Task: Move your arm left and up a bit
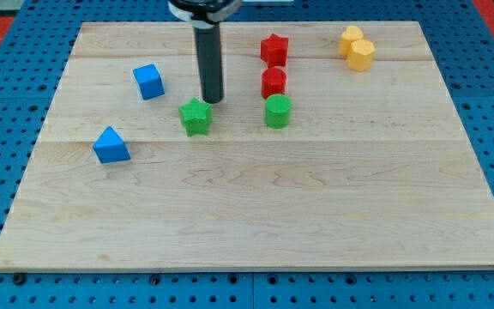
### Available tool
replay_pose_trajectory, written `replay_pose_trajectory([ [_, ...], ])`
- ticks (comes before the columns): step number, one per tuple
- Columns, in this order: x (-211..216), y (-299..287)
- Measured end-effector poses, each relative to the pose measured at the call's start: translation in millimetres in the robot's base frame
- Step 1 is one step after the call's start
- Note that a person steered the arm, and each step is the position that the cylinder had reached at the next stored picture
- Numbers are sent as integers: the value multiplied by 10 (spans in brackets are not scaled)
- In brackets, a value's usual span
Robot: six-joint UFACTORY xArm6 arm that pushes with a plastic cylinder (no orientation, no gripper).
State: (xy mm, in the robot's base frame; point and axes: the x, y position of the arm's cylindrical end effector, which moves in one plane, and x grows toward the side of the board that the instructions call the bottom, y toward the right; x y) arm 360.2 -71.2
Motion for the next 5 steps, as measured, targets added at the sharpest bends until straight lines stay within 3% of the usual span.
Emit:
replay_pose_trajectory([
  [1,101,-403],
  [4,1014,-33],
  [5,980,-524],
])
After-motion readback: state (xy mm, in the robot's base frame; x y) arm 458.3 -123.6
